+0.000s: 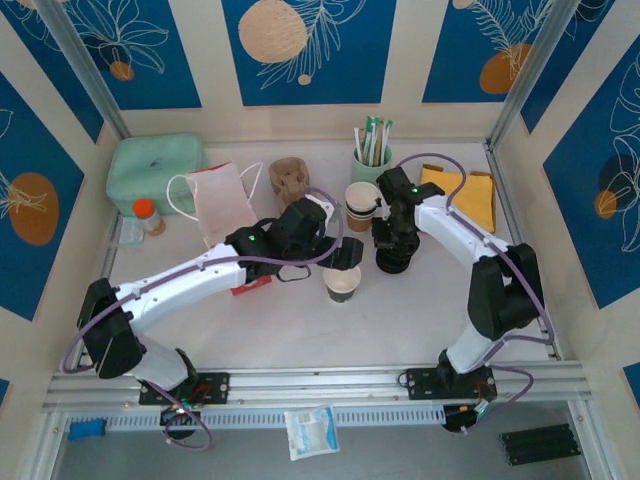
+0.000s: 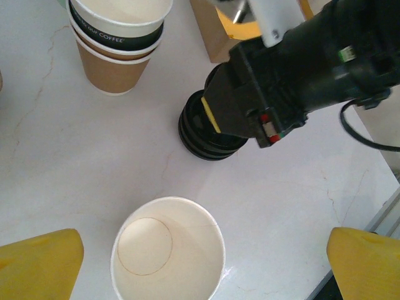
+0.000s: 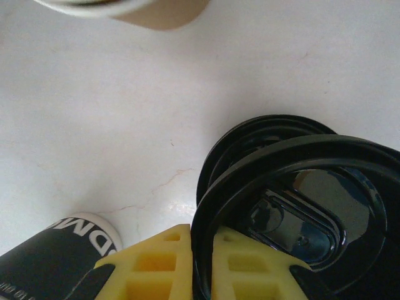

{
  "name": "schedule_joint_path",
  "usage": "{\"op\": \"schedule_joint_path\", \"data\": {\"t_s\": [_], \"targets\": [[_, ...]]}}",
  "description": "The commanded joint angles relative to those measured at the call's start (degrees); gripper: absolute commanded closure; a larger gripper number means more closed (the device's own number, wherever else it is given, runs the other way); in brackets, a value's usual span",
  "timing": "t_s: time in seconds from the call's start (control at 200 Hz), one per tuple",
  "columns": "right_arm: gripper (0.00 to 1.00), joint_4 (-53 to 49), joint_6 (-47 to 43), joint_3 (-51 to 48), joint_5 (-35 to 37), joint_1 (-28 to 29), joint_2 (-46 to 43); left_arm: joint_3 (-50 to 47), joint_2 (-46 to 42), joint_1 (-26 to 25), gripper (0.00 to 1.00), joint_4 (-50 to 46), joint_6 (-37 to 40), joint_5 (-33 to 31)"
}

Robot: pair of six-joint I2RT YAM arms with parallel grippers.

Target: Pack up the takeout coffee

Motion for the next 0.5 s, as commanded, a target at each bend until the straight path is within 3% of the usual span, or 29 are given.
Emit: {"op": "schedule_joint_path", "data": {"t_s": [0.0, 0.25, 0.495], "targets": [[0.89, -2.3, 0.2, 2.0, -1.3, -0.7, -3.3, 1.9, -0.9, 0.0, 0.01, -0.8, -0.2, -0.9], [0.89, -3.1, 3.2, 5.8, -9.6, -1.0, -11.3, 3.7, -1.7, 0.1, 0.01, -1.0, 0.0, -0.9], [0.89, 1.7, 9.0, 9.7, -25.3, -2.1, -18.1, 5.1, -4.5, 1.1, 0.01, 4.5, -3.3, 3.3]]}}
